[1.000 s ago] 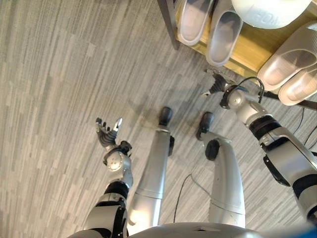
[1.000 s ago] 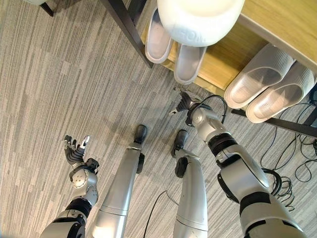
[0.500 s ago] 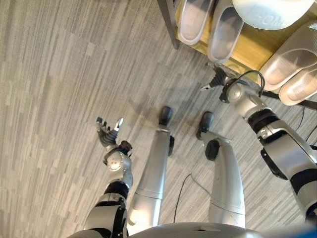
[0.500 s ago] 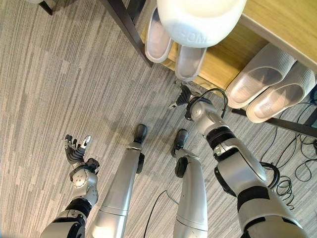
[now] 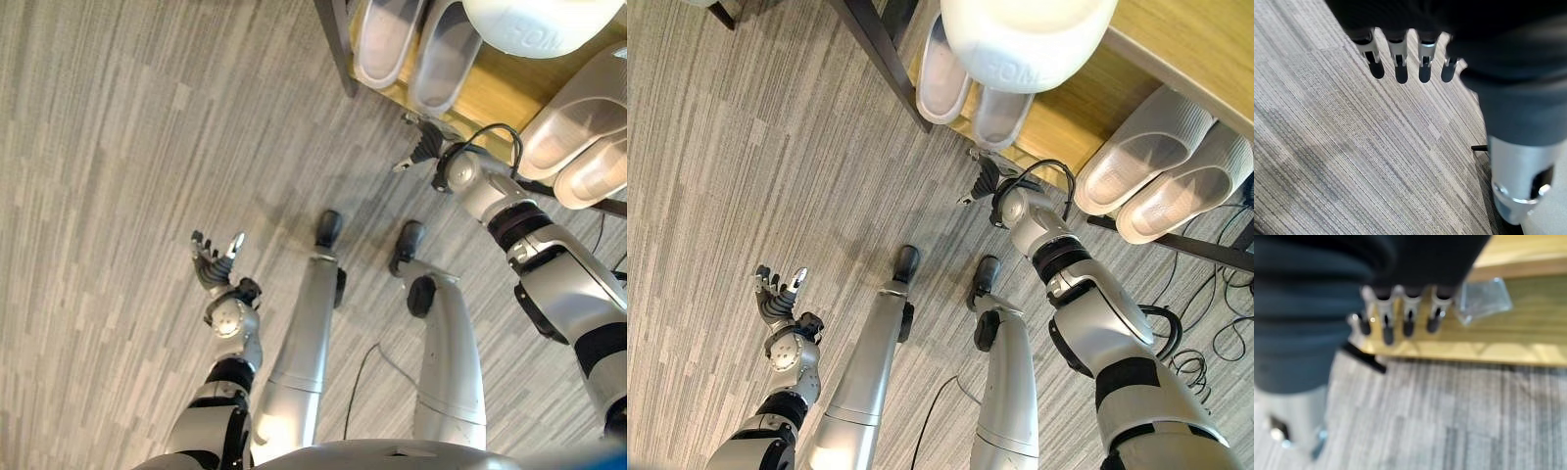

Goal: Arrange the slippers neatly on the shoe rack.

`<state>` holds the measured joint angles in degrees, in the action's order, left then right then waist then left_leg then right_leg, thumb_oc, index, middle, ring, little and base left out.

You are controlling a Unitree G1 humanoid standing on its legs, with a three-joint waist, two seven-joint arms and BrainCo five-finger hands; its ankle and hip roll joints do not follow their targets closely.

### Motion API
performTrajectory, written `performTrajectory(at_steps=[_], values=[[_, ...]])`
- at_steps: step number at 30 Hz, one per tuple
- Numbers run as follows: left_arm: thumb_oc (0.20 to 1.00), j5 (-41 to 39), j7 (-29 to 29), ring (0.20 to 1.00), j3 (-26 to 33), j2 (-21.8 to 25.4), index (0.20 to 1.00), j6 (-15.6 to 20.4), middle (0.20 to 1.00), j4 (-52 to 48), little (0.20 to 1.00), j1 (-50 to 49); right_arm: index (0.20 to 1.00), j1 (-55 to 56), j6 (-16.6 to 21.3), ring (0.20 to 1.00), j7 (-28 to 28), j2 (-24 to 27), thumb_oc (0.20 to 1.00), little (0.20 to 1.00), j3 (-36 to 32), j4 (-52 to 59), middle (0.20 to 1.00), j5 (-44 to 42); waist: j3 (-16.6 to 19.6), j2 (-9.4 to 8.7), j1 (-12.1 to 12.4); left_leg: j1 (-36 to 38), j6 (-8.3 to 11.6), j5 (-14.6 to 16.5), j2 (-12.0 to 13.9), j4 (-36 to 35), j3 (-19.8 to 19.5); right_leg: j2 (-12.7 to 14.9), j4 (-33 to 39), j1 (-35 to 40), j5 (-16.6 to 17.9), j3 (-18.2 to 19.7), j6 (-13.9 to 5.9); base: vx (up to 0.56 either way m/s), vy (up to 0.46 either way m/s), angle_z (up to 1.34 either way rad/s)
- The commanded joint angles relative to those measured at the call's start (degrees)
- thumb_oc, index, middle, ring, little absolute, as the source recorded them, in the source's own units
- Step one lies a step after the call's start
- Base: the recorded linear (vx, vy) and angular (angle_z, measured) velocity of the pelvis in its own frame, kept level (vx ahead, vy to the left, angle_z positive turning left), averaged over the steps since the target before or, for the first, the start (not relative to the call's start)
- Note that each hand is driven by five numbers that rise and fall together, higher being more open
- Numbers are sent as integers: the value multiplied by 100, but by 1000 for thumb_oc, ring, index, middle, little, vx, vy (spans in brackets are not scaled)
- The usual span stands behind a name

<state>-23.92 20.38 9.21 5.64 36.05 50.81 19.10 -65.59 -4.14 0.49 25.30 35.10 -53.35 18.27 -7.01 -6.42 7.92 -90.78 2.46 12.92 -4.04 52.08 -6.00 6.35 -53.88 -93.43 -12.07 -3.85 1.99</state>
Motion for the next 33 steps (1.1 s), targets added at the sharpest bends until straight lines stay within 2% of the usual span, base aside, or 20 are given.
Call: performTrajectory(at_steps=[1,6,10,12,18,23,24,25,27,29,31,33], values=[[1000,72,36,1000,222,286,1000,87,1000,186,1000,-138,1000,-630,26,1000,36,-205,1000,1000,225,-56,1000,40,85,126,-68,83,-442,-741,-81,-875,198,-286,-378,449,-701,101,32,0,0,0],[1000,99,40,1000,221,216,1000,87,1000,147,1000,-113,1000,-269,52,1000,5,-140,1000,1000,16,82,1000,-3,163,136,-101,83,-435,-716,-65,-835,202,-296,-385,474,-708,81,40,0,0,0],[1000,104,65,1000,279,208,1000,79,1000,191,1000,-67,1000,363,332,1000,-337,-20,1000,1000,-387,298,1000,-161,278,159,-133,84,-431,-708,-36,-849,181,-325,-314,529,-683,61,45,0,0,0],[1000,75,9,1000,339,190,1000,19,1000,142,1000,-94,1000,905,594,1000,-492,147,1000,1000,-597,534,1000,-231,343,190,-157,148,-432,-716,-16,-897,171,-316,-233,641,-657,45,32,-12,18,0],[1000,191,-89,1000,241,19,1000,-101,1000,59,1000,-267,1000,2225,1023,1000,-632,220,1000,1000,-721,1013,1000,-323,442,211,-246,867,-414,-754,24,-1381,128,-320,253,1439,-545,53,18,-24,27,-2],[1000,309,-238,1000,143,38,1000,-333,1000,33,1000,-505,1000,3489,1127,1000,-597,122,1000,1000,-765,1301,1000,-289,511,232,-306,2013,-394,-865,23,-2140,26,-312,939,2600,-376,80,-28,0,6,-1],[1000,521,-210,1000,27,21,1000,-410,1000,45,1000,-557,1000,3864,1183,1000,-623,14,1000,1000,-820,1211,1000,-331,525,256,-338,2547,-383,-946,33,-2512,-4,-327,1338,3156,-266,89,-49,35,-7,-4],[1000,523,-207,1000,24,20,1000,-410,1000,42,1000,-560,1000,3867,1184,1000,-624,13,1000,1000,-821,1210,1000,-330,508,259,-335,2575,-383,-951,34,-2526,-6,-328,1353,3185,-260,86,-48,40,-25,-5],[1000,728,-339,1000,-249,-30,1000,-595,1000,61,1000,-683,1000,4472,1254,1000,-547,-254,1000,1000,-949,1016,1000,-472,553,297,-362,3445,-351,-1086,62,-3079,-75,-349,1943,4056,-110,141,-71,46,-38,-5],[1000,706,-436,1000,-312,-25,1000,-658,1000,35,1000,-768,1000,4646,1276,1000,-512,-318,1000,1000,-985,979,1000,-506,562,320,-345,3695,-342,-1158,68,-3235,-90,-366,2109,4299,-40,126,-80,28,-26,-2],[1000,749,-628,1000,-435,-71,1000,-814,1000,116,1000,-893,1000,5123,1332,1000,-396,-586,1000,1000,-1056,745,1000,-604,618,354,-386,4558,-312,-1262,34,-3666,-122,-443,2603,5076,30,114,-111,90,-27,2],[1000,869,-669,1000,-520,-112,1000,-882,1000,193,1000,-917,1000,5377,1384,1000,-341,-726,1000,1000,-1100,604,1000,-648,647,388,-403,5042,-298,-1373,49,-3935,-134,-502,2833,5473,110,107,-131,44,-13,1]])
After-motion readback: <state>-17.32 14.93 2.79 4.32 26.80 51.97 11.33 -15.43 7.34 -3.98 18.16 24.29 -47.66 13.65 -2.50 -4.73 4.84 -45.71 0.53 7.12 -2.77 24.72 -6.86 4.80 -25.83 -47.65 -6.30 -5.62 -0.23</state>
